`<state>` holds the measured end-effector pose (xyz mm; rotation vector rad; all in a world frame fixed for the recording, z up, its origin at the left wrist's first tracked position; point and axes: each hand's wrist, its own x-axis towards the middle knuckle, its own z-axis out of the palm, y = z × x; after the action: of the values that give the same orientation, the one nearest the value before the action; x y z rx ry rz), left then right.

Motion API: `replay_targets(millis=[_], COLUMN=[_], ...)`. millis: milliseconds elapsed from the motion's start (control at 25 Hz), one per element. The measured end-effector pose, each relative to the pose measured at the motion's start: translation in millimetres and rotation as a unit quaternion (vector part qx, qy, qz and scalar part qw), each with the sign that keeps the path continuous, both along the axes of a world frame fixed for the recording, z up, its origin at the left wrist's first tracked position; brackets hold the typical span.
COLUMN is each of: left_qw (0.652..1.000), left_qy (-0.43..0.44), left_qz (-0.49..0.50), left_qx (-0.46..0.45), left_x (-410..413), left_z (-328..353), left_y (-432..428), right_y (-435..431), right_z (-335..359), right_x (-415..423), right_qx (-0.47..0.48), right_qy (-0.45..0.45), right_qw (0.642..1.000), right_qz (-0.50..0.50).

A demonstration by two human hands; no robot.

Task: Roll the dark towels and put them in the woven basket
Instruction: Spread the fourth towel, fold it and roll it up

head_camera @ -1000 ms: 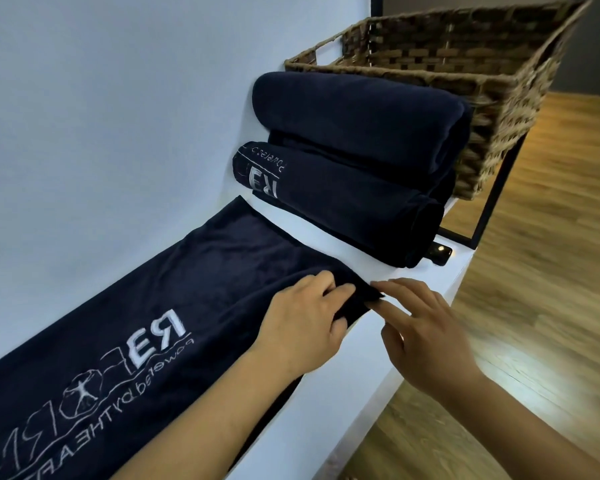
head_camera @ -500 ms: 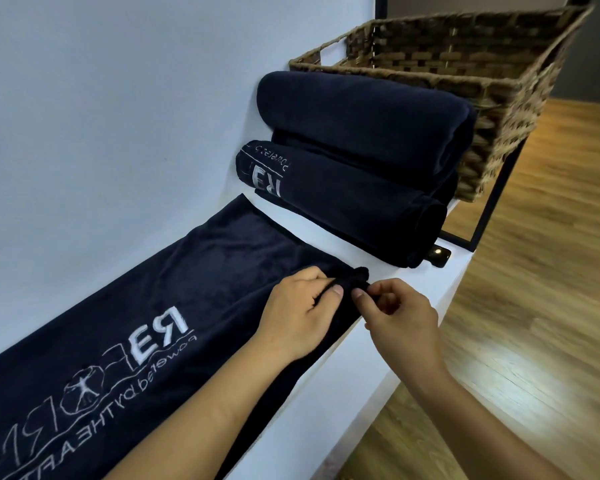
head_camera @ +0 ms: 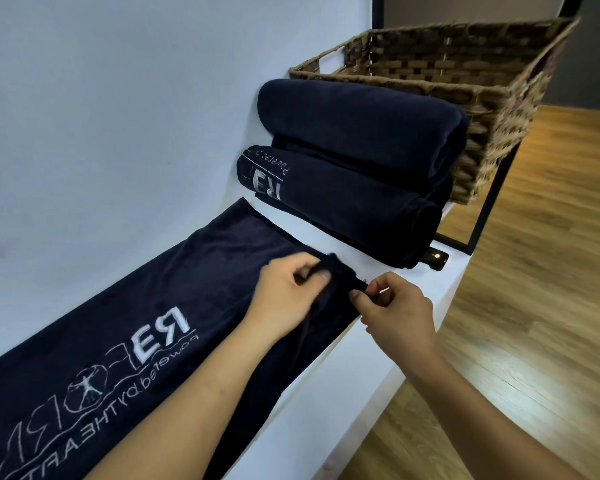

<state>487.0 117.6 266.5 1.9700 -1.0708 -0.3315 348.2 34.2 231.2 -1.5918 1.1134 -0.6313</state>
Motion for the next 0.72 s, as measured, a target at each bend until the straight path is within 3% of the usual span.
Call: replay_targets(millis=[80,160,200,240,280,360,400,480,600,720], left_qw=[0.987,0.936,0.912,0.909,0.925,0.958,0.953,0.94,0.923,0.941], left_qy=[-0.009,-0.074,-0.111,-0.148,-0.194,-0.268,-0.3,-0.337,-0.382,-0.325], left_qz=[0.129,0.26,0.281,0.256,0.193,0.01,-0.034,-0.028,0.012,0.069], left_qx=[-0.093,-0.226,-0.278,-0.292,-0.262,-0.1,-0.022,0.054,0.04,-0.059], left_x=[28.7,58.2,63.0,57.2,43.1,4.3,-9.5,-14.8,-10.9,-14.1], left_z=[23.9,60.5,70.3,70.0,59.4,12.0,-8.8,-29.2,-14.3,-0.4], left_y=[5.1,16.5,20.3,18.9,13.4,8.1,8.6,5.9,-2.7,-17.8], right_y=[-2.3,-4.6,-4.8,-4.9,-5.1,-5.7,-5.7,-6.4,-4.7,-5.4], right_z=[-0.6,-2.1,-3.7,-6.1,-8.1,-12.1,-13.5,-14.9,-14.8,-14.4], right_x=[2.5,2.7,2.1,1.1,-0.4,-3.7,-4.8,-6.3,-6.5,-5.9], right_qx=[0.018,0.029,0.032,0.034,0.035,0.042,0.048,0.053,0.039,0.036], right_qy=[-0.006,-0.016,-0.022,-0.028,-0.035,-0.052,-0.062,-0.078,-0.08,-0.077], right_qw=[1.0,0.999,0.999,0.999,0.999,0.998,0.997,0.996,0.996,0.996], right_qz=[-0.005,-0.006,-0.005,-0.004,-0.004,-0.007,-0.007,-0.007,0.008,0.016])
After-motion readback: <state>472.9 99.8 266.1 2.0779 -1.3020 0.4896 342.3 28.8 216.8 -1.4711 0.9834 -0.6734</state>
